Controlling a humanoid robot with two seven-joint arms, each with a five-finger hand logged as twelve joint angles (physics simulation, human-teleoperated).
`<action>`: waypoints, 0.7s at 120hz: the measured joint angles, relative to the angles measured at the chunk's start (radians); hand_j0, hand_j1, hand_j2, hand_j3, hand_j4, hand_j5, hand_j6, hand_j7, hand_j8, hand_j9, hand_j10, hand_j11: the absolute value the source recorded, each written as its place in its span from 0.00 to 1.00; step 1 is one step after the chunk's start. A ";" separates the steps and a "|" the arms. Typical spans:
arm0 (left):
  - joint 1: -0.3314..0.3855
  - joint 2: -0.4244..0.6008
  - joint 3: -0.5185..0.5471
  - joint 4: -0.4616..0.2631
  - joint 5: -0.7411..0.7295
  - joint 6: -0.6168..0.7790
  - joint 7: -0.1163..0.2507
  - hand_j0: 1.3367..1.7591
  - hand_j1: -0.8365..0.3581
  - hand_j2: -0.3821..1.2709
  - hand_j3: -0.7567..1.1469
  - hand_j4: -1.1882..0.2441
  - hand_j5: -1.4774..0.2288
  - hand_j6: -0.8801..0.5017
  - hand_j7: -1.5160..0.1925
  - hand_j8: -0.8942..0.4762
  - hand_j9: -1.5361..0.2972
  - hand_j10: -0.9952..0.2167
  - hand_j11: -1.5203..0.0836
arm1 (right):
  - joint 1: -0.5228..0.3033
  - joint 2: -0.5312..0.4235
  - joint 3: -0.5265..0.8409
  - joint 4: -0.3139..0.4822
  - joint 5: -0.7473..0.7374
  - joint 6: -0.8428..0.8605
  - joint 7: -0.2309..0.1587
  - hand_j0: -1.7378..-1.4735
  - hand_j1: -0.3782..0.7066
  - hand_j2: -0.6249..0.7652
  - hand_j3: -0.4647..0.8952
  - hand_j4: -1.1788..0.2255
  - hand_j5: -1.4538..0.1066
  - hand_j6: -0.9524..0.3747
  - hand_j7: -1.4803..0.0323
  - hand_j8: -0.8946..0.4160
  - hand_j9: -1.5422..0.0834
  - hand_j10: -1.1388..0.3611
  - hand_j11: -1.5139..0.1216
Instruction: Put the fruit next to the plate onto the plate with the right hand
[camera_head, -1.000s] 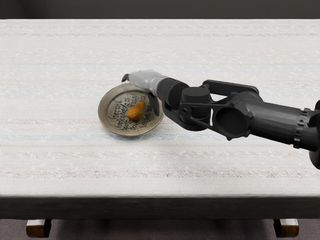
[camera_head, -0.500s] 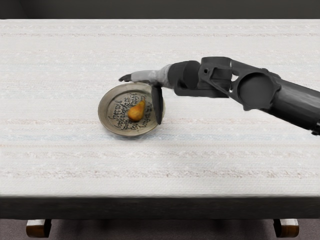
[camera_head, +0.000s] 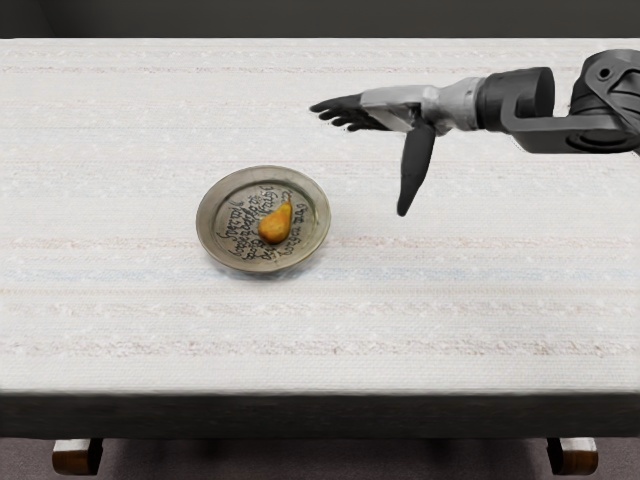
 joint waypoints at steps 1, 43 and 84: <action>0.000 0.000 0.000 0.000 0.000 0.000 0.000 0.76 0.97 0.23 0.40 0.82 0.85 0.62 0.87 0.64 0.82 0.80 0.93 | -0.003 -0.007 0.000 0.003 0.001 0.000 0.004 0.30 0.03 0.45 0.34 0.84 0.93 0.72 0.98 0.68 0.95 0.76 0.92; 0.000 0.000 0.000 0.000 0.000 0.000 0.000 0.76 0.97 0.23 0.40 0.82 0.85 0.62 0.87 0.64 0.82 0.80 0.93 | -0.057 -0.214 0.000 0.051 0.010 0.003 0.062 0.30 0.03 0.45 0.34 0.84 0.93 0.71 0.98 0.68 0.95 0.76 0.93; 0.000 0.000 0.001 -0.003 0.000 0.000 0.001 0.76 0.97 0.23 0.40 0.82 0.85 0.62 0.87 0.64 0.82 0.80 0.93 | -0.065 -0.269 -0.013 0.051 0.013 0.003 0.050 0.30 0.03 0.45 0.34 0.84 0.93 0.71 0.98 0.68 0.95 0.76 0.93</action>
